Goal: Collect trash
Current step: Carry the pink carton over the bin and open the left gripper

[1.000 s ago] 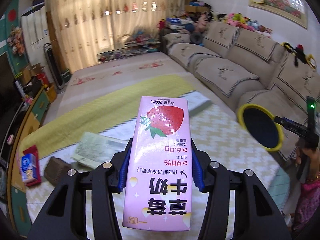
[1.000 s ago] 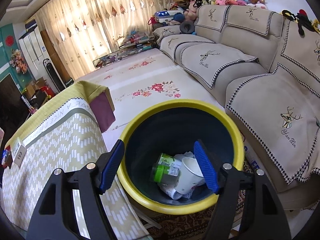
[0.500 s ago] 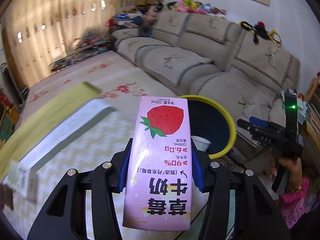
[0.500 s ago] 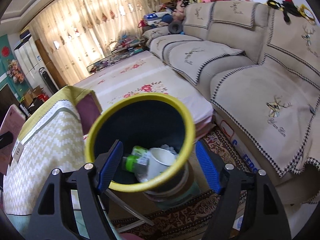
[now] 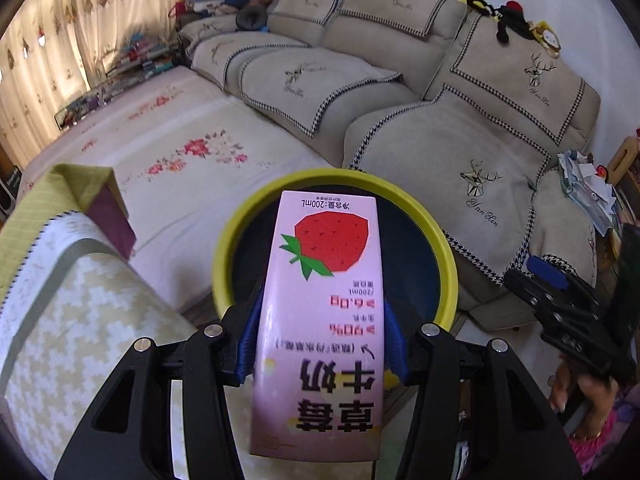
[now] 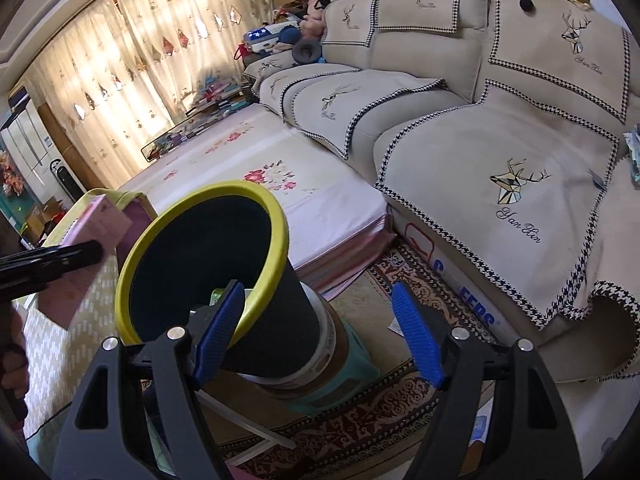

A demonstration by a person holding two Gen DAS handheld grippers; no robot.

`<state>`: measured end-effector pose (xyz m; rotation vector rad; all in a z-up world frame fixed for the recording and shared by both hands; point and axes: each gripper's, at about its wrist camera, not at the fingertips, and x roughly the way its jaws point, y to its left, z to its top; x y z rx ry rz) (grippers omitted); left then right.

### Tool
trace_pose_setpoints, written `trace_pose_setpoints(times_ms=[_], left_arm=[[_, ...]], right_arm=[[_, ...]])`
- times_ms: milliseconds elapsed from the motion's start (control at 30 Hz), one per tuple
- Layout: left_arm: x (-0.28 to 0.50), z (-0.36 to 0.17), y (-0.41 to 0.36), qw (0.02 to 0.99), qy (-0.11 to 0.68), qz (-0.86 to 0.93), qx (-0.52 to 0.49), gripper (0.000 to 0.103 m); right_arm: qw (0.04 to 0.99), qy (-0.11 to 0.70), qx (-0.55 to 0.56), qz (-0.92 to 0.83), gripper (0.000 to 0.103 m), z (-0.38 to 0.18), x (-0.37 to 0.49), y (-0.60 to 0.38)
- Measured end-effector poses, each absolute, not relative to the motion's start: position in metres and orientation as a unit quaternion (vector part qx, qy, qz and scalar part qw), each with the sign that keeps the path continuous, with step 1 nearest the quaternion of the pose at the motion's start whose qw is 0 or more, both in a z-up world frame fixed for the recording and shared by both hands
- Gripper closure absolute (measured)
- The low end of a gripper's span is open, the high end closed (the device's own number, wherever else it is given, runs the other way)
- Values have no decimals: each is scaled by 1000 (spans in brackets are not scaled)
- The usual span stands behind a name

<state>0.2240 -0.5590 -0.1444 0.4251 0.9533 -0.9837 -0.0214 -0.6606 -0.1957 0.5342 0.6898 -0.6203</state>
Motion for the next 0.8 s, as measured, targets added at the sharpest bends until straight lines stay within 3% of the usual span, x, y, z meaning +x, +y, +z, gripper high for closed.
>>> trace_pose_setpoints(times_ms=[33, 133, 267, 500, 800], left_arm=[[225, -147, -564, 754, 437, -449, 195, 51], [229, -149, -576, 762, 433, -441, 193, 35], [229, -129, -563, 777, 411, -444, 173, 31], [220, -83, -479, 817, 364, -426, 139, 26], [214, -59, -316, 870, 341, -349, 66, 19]], right_arm=[[860, 329, 255, -296, 31, -196, -22, -661], [860, 331, 256, -293, 31, -197, -21, -660], [862, 334, 248, -290, 30, -195, -17, -654], [868, 341, 236, -275, 29, -193, -4, -640], [879, 360, 203, -240, 28, -186, 32, -605]])
